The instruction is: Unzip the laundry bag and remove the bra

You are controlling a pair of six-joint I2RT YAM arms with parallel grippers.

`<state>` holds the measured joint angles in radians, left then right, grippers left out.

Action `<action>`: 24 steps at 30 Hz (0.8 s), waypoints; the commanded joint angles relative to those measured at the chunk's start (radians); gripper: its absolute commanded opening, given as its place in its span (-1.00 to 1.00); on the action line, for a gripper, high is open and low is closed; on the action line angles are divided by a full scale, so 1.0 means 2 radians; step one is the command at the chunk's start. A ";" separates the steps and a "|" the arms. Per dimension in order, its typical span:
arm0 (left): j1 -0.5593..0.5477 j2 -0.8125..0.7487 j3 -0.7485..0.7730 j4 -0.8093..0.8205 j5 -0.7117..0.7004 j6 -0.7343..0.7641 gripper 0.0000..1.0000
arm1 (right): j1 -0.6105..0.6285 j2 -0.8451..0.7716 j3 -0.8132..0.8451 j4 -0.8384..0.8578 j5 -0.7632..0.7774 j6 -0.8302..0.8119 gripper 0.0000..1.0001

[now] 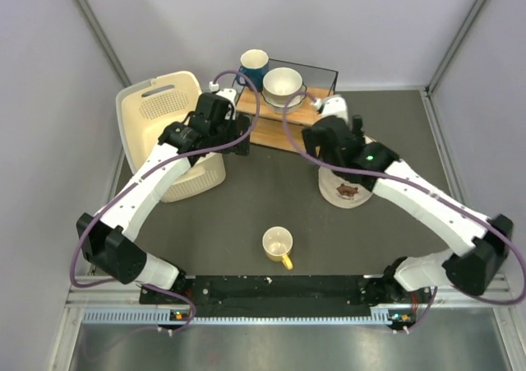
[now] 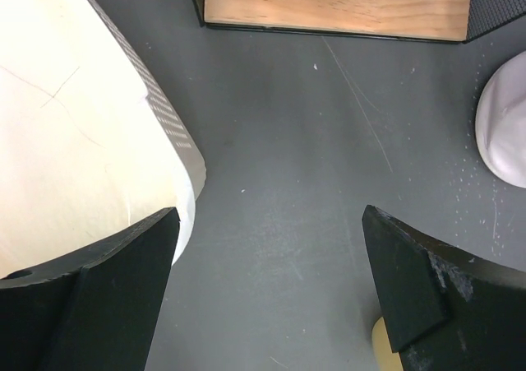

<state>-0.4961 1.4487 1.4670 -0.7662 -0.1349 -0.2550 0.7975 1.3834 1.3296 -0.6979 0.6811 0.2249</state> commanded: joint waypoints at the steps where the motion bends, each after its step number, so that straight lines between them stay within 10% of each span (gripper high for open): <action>1: -0.004 -0.013 0.014 0.008 0.016 -0.001 0.98 | -0.053 -0.105 -0.016 0.033 -0.053 0.009 0.98; 13: -0.038 -0.005 0.006 0.039 0.193 0.013 0.98 | -0.438 -0.193 -0.209 0.066 -0.475 0.136 0.96; 24: -0.052 0.010 -0.006 0.074 0.228 -0.023 0.98 | -0.438 -0.201 -0.232 0.108 -0.522 0.128 -1.00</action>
<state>-0.5907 1.4513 1.4548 -0.6937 0.2703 -0.2699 -0.0734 1.0142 0.8585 -0.5377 -0.2749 0.4946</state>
